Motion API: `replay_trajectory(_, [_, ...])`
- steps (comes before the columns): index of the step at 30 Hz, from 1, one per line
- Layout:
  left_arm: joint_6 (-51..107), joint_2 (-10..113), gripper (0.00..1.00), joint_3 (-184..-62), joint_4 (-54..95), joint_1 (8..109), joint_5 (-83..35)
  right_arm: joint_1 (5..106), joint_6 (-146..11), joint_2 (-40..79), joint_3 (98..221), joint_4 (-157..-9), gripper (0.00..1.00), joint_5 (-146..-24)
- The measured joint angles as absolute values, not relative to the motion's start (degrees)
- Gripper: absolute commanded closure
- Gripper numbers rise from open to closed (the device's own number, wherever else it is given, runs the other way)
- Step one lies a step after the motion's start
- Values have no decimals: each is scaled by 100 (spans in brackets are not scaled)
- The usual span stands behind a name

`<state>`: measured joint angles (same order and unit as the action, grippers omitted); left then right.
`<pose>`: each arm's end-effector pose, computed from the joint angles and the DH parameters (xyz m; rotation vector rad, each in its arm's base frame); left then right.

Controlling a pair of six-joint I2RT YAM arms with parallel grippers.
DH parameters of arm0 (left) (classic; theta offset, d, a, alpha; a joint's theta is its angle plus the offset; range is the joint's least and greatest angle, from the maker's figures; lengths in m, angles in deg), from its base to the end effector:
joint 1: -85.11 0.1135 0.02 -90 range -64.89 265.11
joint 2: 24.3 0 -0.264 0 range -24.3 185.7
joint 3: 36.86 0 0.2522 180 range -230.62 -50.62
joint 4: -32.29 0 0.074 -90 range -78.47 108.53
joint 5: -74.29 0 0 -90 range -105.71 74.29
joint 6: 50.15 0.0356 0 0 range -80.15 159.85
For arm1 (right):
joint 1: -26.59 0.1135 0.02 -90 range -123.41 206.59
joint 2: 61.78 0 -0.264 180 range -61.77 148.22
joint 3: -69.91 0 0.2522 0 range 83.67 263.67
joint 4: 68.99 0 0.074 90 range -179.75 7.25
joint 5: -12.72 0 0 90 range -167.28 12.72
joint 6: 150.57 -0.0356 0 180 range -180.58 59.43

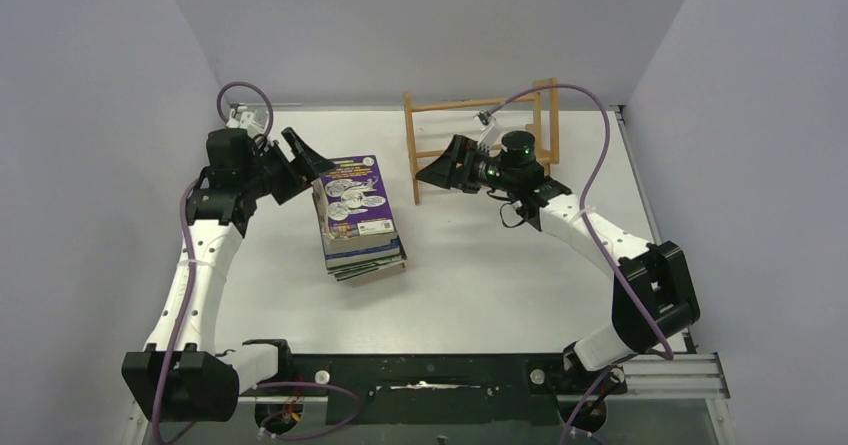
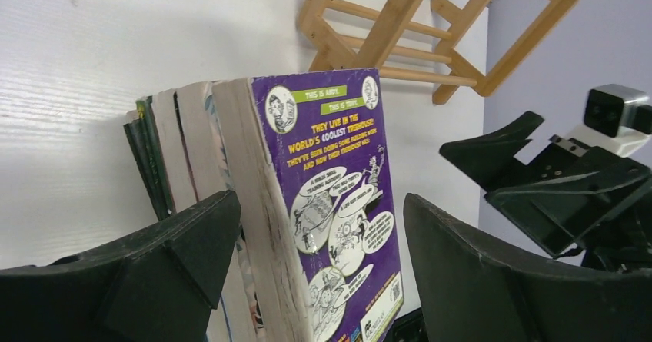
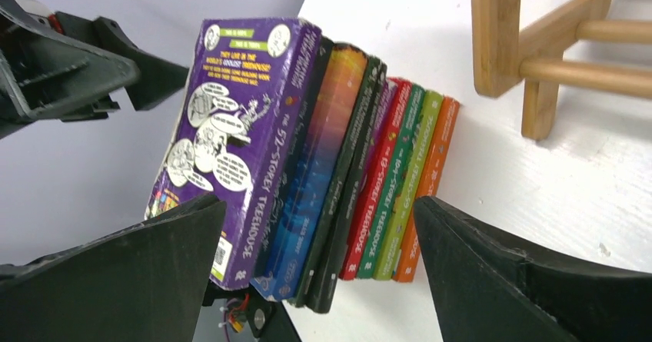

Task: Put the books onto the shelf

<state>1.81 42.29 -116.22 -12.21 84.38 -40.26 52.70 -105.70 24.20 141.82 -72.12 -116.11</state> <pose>0.2513 -0.0180 0.3556 -0.4452 2.1423 -0.8477 0.2985 0.1711 0.2855 -0.1836 2.0748 1.4432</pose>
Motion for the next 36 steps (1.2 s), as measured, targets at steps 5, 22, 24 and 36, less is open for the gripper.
replay_trajectory(5, [236, 4229, 22, -11622, -1383, 8425, -3823, 5372, -10467, 2628, 14744, -7428, 5, -11493])
replay_trajectory(22, [251, 4358, 23, -11611, -1416, 7959, -3561, 5639, -10533, 3176, 14995, -7542, 6, -11559])
replay_trajectory(24, [247, 4417, 23, -11611, -1394, 7858, -3513, 5659, -10572, 3176, 14995, -7501, 6, -11591])
replay_trajectory(36, [142, 4517, 23, -11611, -1296, 7605, -3368, 5768, -10972, 3537, 15000, -6928, 9, -12061])
